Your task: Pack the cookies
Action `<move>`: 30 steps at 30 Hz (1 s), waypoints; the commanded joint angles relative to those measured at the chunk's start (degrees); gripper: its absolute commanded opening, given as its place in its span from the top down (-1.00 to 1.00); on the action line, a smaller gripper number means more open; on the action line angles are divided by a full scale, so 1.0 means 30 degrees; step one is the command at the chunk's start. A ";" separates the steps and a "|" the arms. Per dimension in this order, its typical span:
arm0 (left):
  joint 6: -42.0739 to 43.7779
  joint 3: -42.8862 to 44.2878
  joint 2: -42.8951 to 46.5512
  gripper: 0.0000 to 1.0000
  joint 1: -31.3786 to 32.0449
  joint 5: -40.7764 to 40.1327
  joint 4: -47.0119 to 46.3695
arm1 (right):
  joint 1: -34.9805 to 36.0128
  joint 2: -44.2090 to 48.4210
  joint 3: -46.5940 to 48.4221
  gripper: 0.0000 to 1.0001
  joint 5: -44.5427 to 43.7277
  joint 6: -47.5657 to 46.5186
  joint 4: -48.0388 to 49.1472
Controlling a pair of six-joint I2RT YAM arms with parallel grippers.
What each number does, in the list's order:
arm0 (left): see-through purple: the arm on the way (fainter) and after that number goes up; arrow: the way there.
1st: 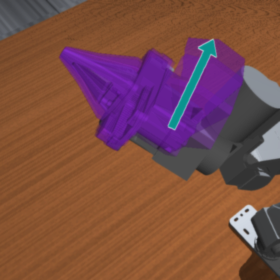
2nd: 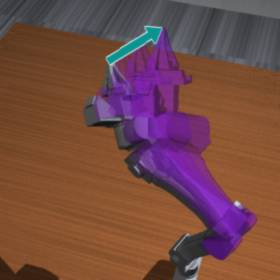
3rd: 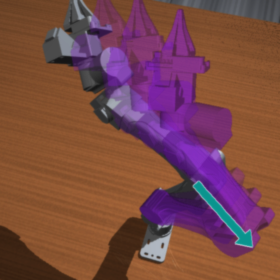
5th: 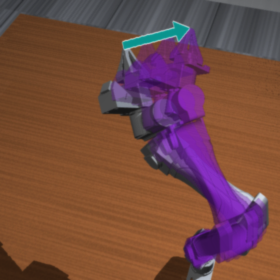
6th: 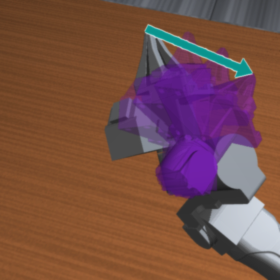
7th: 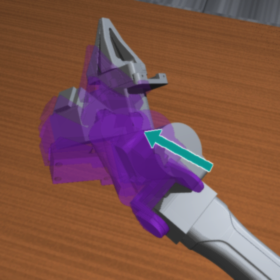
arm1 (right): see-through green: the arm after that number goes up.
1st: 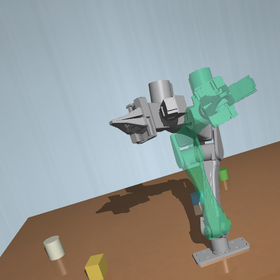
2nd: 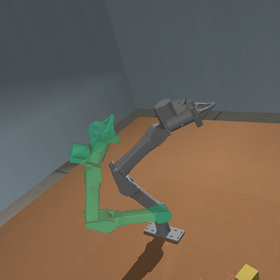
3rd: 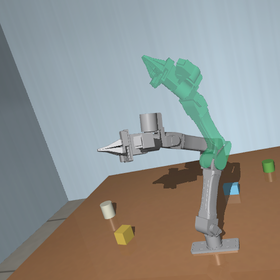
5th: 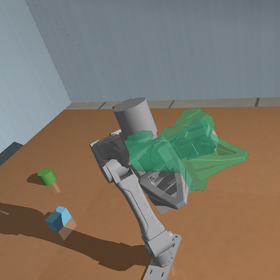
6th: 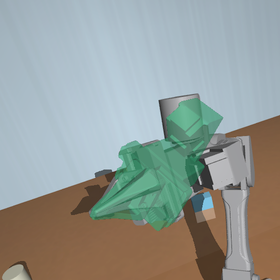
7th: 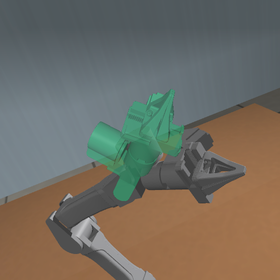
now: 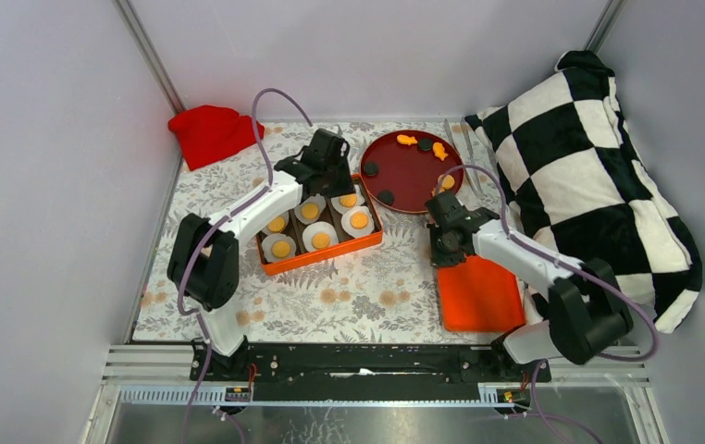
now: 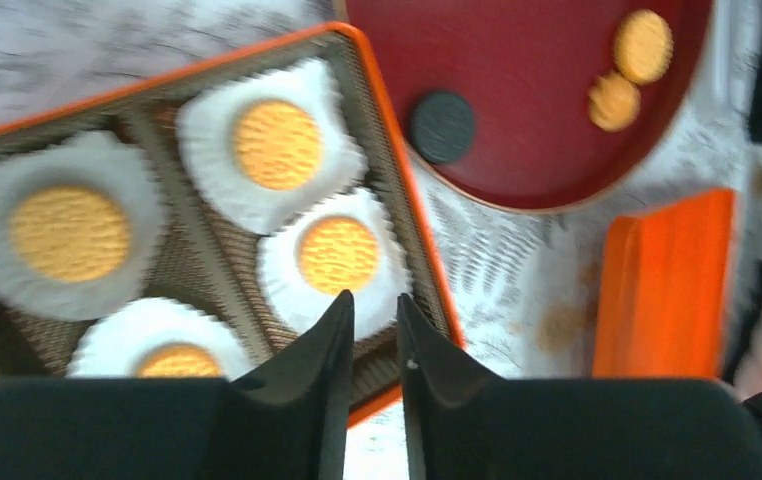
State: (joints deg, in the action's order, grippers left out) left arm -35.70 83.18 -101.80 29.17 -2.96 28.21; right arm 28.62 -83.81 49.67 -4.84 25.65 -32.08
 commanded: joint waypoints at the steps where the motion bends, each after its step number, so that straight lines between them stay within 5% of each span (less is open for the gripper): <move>1: 0.0816 -0.0692 -0.0613 0.32 0.0077 0.5963 -0.3305 | 0.1251 0.3342 0.2276 1.00 0.0234 -0.0692 -0.3643; 5: 0.0809 -0.1252 -0.0482 -0.23 0.0077 0.8829 -0.5032 | 0.1859 0.5306 0.3297 1.00 0.2477 -0.1646 -0.4446; 8: 0.0526 -0.1620 -0.0326 -0.44 0.0092 1.0631 -0.5945 | 0.1986 0.5876 0.3878 1.00 0.4222 -0.2806 -0.4410; 17: -0.0612 -0.2574 0.0510 -0.57 0.0092 1.2065 -0.7118 | 0.2112 0.4373 0.4531 1.00 0.6671 -0.4495 -0.3085; 30: -0.2637 -0.5825 0.2875 -0.64 0.0922 1.1503 -0.7745 | 0.2109 0.2073 0.6456 1.00 0.5450 -0.4523 -0.0469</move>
State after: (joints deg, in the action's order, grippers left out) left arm -41.43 68.66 -95.61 30.26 32.51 8.16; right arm 34.50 -76.31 64.53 11.46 12.71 -39.68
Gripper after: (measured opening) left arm 0.819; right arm 0.017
